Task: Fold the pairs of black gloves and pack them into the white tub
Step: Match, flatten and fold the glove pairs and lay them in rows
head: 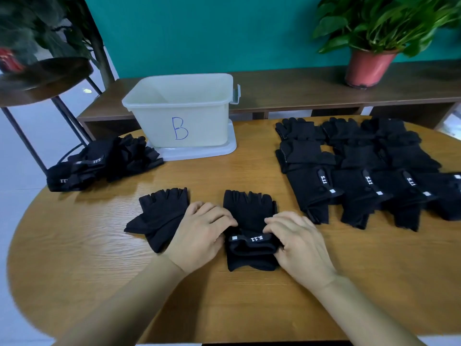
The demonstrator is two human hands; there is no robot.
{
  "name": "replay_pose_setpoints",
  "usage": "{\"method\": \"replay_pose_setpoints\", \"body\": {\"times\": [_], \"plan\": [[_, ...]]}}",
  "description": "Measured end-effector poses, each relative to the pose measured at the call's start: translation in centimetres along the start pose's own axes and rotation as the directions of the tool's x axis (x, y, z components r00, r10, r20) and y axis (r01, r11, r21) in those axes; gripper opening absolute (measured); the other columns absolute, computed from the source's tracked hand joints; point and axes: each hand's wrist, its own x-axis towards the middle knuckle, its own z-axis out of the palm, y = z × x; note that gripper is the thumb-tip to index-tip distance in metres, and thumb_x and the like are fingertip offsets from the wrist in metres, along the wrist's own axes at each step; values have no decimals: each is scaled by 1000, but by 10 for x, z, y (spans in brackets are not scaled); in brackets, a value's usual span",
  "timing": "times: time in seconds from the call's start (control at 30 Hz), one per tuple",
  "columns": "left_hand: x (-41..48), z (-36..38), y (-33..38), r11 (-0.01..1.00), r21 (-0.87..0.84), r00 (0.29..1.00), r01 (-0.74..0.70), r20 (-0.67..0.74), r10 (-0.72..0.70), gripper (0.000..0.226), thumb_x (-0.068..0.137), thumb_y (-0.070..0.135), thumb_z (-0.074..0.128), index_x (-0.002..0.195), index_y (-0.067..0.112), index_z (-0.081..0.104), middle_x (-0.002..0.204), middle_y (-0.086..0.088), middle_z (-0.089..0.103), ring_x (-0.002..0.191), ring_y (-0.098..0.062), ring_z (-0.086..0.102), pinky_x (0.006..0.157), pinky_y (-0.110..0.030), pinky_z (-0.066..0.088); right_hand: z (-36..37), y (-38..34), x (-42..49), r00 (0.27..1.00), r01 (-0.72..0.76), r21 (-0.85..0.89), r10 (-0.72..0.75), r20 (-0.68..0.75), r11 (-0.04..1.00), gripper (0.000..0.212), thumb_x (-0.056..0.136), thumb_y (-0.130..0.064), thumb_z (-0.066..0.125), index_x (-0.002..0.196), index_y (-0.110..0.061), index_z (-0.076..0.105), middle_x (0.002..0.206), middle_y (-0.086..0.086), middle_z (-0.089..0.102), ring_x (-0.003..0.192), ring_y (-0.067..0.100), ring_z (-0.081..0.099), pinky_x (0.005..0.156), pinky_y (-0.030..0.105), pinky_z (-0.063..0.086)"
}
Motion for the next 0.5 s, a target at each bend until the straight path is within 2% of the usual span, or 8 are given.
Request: {"method": "replay_pose_setpoints", "body": {"times": [0.1,0.23,0.37,0.5], "plan": [[-1,3,-1,999,35,1000,-20,-18,21,45,71,1,72,110,24,69,115,8,65,106,-18,58,96,-37,33,-3,-2,-2,999,23,-15,-23,-40,1000,48,42,13,77,82,-13,73,92,-4,73,94,18,66,69,32,53],[-2,6,-3,996,69,998,-64,-21,65,37,84,11,52,112,21,74,118,3,68,110,-19,60,96,-41,38,-2,-5,-8,998,64,-42,-63,15,997,48,39,11,79,80,-14,73,93,-4,73,94,18,67,74,27,49],[-1,9,-4,989,110,995,-99,13,98,44,73,4,72,114,20,74,122,0,69,116,-19,61,101,-44,40,0,-3,-8,996,90,-74,-89,10,993,45,43,11,78,80,-13,72,93,-3,73,94,20,67,83,24,39],[0,6,-5,979,158,991,-130,49,124,42,75,8,71,115,22,74,123,-1,69,115,-20,63,105,-45,37,1,0,-10,994,112,-82,-111,21,990,45,45,10,78,82,-14,73,95,-4,73,95,20,66,82,26,43]]}}
